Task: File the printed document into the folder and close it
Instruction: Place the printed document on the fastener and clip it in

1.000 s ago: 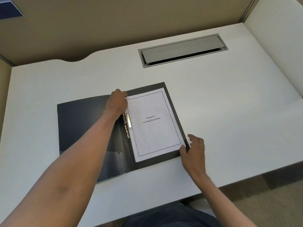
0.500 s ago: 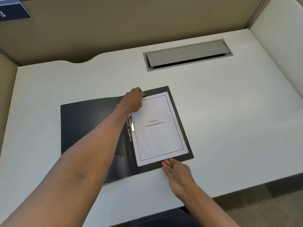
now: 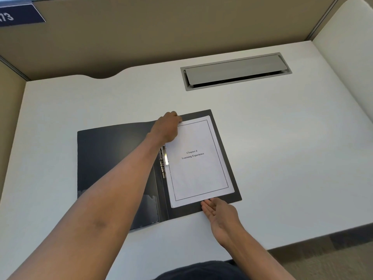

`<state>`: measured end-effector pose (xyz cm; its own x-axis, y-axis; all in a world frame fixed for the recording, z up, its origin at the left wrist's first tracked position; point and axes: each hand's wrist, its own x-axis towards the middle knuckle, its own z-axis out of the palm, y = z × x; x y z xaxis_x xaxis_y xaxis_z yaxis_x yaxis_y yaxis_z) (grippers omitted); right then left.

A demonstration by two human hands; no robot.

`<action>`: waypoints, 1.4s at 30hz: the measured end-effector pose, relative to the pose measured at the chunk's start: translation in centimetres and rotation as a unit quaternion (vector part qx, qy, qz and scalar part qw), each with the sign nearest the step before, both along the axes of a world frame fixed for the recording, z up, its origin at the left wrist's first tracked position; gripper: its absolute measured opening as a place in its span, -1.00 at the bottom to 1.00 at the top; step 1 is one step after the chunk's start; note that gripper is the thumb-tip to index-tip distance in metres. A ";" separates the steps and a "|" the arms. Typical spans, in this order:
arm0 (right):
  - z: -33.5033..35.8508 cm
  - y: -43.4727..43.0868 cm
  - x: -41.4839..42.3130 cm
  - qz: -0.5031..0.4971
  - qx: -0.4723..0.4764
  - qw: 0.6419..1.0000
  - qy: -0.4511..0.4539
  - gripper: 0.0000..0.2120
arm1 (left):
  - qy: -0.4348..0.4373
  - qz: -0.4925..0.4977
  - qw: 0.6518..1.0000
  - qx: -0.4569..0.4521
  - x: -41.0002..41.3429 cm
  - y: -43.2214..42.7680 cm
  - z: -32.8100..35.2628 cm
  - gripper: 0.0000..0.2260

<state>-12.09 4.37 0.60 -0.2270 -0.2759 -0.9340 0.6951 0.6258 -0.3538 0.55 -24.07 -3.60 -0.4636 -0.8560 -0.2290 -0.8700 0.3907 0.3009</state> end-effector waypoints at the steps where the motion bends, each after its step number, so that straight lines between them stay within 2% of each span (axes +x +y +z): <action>1: 0.0 -0.1 0.0 0.001 0.001 1.000 -0.001 -0.73 | 0.001 -0.001 1.000 -0.003 0.0 0.1 0.0 -0.54; 3: 0.1 -0.1 -0.2 0.010 0.003 1.000 -0.005 -0.84 | 0.001 -0.005 1.000 -0.010 0.1 0.2 0.1 -0.54; 6: 0.5 0.4 -0.5 0.059 0.015 0.998 0.019 -0.88 | -0.002 -0.010 1.000 -0.025 0.2 0.2 0.3 -0.55; 8: 0.8 1.1 -0.3 0.139 0.008 0.986 0.088 -0.88 | 0.005 -0.003 0.999 -0.036 0.7 0.1 0.7 -0.60; 10: 1.4 0.7 0.0 0.223 -0.059 0.955 0.185 -0.86 | 0.037 0.022 0.998 -0.037 1.5 -0.1 1.2 -0.64; 12: 1.6 -1.4 0.1 0.326 -0.155 0.884 0.295 -0.78 | 0.093 0.076 0.993 -0.022 2.5 0.2 1.8 -0.65; 14: 1.0 -4.7 0.3 0.461 -0.213 0.764 0.398 -0.59 | 0.143 0.135 0.981 -0.004 3.7 1.2 2.3 -0.67; 16: 0.3 -8.1 1.0 0.570 -0.219 0.636 0.471 -0.37 | 0.153 0.165 0.974 0.011 5.0 2.4 2.6 -0.70; 17: -0.1 -9.5 1.4 0.605 -0.218 0.584 0.496 -0.28 | 0.153 0.174 0.973 0.017 5.5 3.1 2.7 -0.73; 18: -0.5 -10.7 1.9 0.629 -0.217 0.543 0.512 -0.21 | 0.152 0.181 0.971 0.020 6.0 3.6 2.6 -0.79; 20: -1.6 -12.2 2.7 0.663 -0.210 0.488 0.528 -0.12 | 0.153 0.200 0.968 0.023 7.1 4.5 2.5 -0.89; 23: -3.2 -12.9 3.4 0.685 -0.199 0.459 0.530 -0.06 | 0.157 0.226 0.961 0.031 8.3 5.5 2.3 -0.67; 25: -4.1 -12.9 3.6 0.690 -0.193 0.438 0.543 -0.04 | 0.167 0.239 0.956 0.033 9.0 6.0 2.0 -0.62; 28: -4.9 -12.7 3.9 0.690 -0.188 0.411 0.565 0.02 | 0.166 0.251 0.953 0.040 9.6 6.5 1.1 -0.62; 34: -4.9 -13.2 4.3 0.693 -0.186 0.389 0.578 0.19 | 0.162 0.238 0.955 0.070 9.3 7.1 -0.4 -0.67; 42: -4.6 -13.1 4.6 0.701 -0.177 0.374 0.580 0.07 | 0.154 0.239 0.957 0.066 8.5 6.7 -0.6 -0.67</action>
<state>-7.54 -8.69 -3.99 0.1767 -0.9438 -0.2792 -0.9798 -0.1415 -0.1415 9.02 -17.42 -4.16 -0.0899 -0.9601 -0.2649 -0.8020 -0.0880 0.5908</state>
